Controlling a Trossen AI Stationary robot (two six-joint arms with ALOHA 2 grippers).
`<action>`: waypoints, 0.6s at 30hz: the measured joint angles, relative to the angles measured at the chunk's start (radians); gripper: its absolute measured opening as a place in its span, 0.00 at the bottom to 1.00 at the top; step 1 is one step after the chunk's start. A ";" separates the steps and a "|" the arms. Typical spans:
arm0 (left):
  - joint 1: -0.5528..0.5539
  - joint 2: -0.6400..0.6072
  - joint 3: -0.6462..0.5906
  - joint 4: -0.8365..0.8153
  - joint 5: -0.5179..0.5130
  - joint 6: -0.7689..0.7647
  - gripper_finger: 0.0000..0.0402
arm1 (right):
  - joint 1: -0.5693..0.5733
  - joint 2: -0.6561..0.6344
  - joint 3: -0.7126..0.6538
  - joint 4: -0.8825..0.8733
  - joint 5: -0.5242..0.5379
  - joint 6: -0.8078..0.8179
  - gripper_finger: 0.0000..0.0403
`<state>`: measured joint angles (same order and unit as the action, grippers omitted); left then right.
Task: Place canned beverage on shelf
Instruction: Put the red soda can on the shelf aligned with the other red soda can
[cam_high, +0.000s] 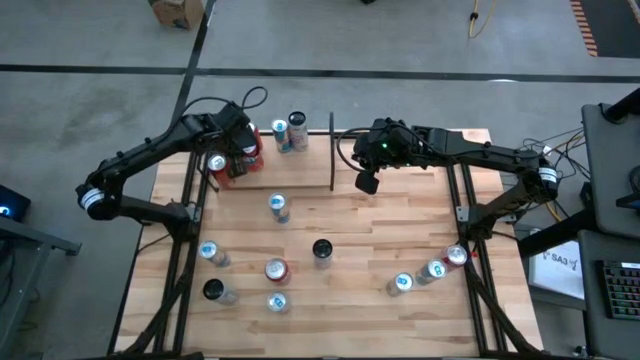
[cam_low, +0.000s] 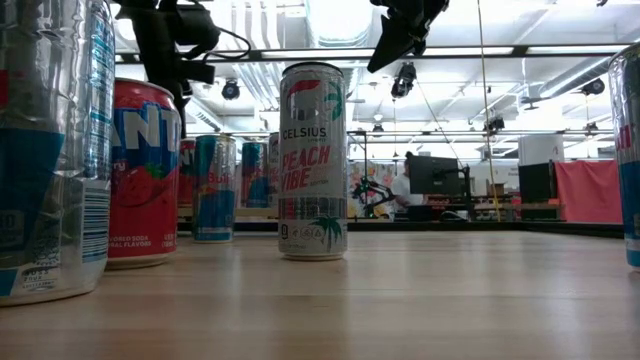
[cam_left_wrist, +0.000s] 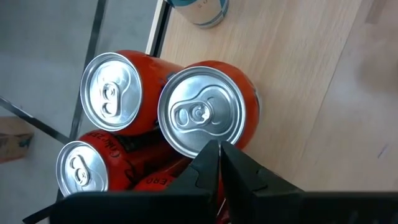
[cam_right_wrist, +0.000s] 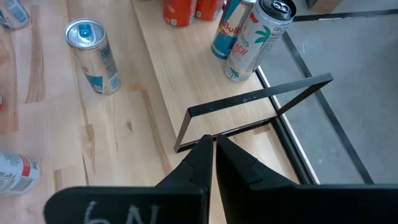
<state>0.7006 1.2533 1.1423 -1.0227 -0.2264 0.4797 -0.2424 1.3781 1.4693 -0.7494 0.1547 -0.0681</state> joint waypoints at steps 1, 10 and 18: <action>0.000 0.000 0.000 -0.002 0.000 -0.002 0.00 | 0.000 0.000 0.000 0.000 0.000 0.000 0.02; 0.002 0.000 0.000 0.037 0.000 -0.002 0.00 | 0.000 0.000 0.000 0.000 0.000 0.001 0.02; 0.002 0.000 -0.015 0.049 0.000 0.000 0.00 | 0.000 0.000 0.000 0.000 0.000 0.001 0.02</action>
<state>0.7025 1.2533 1.1277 -0.9734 -0.2268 0.4793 -0.2424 1.3781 1.4693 -0.7494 0.1547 -0.0673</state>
